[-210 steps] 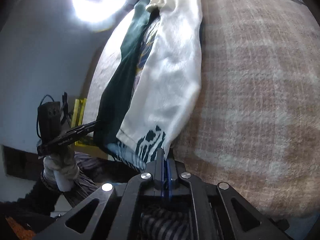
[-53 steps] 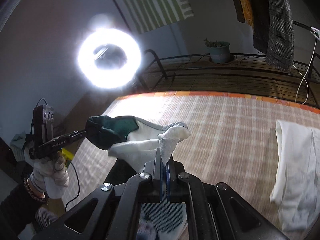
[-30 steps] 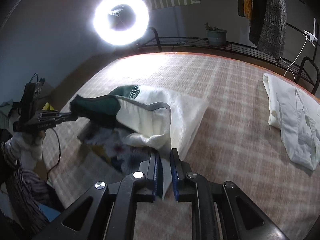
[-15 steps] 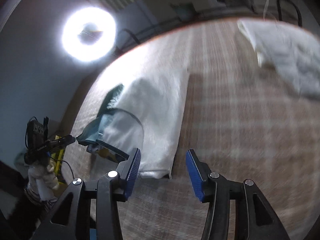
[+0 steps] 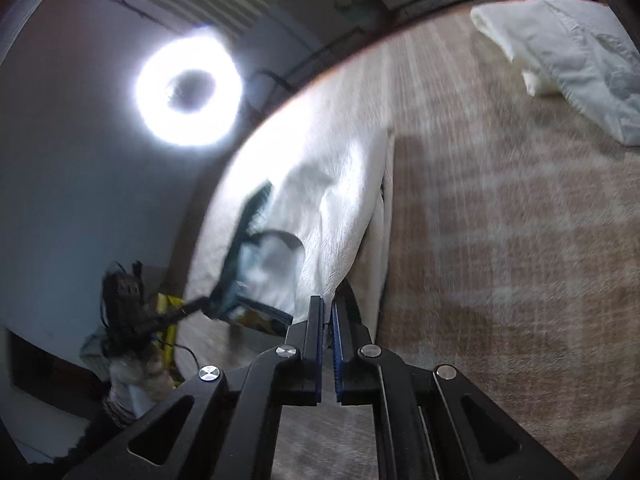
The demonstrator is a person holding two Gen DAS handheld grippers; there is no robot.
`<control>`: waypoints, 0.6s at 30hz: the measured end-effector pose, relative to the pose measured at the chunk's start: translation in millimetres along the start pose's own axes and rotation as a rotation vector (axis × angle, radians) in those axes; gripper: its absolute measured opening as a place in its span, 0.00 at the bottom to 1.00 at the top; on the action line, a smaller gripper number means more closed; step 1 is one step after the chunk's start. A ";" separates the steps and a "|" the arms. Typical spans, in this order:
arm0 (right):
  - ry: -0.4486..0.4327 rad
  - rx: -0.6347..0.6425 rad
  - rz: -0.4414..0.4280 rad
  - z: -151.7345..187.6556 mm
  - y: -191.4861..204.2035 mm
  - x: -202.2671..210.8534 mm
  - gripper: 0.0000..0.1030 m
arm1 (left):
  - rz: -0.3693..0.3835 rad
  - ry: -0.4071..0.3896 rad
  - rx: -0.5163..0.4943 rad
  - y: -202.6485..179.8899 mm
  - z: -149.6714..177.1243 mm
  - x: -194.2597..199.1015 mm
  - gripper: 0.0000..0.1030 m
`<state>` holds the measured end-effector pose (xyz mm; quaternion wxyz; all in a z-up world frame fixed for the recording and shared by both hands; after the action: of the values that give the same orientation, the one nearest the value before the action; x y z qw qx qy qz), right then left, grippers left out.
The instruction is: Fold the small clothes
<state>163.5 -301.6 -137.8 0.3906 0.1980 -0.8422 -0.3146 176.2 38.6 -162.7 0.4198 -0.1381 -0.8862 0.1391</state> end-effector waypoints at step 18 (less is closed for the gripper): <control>-0.065 0.439 0.115 -21.6 70.9 -29.8 0.27 | -0.051 -0.122 -0.094 -36.7 -42.5 21.5 0.17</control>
<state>192.5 -241.1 -94.4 0.3281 0.2199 -0.9124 -0.1071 191.7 18.1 -108.3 0.3614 -0.1262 -0.9190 0.0949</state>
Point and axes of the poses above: each gripper's, at about its wrist camera, not at the fingertips, and x roughly against the way its jaws point, y to its left, z to its underside, the point moved 6 cm from there along -x, roughly the way its jaws point, and after that the axes turned 15 degrees about -y, right-handed, at the moved point
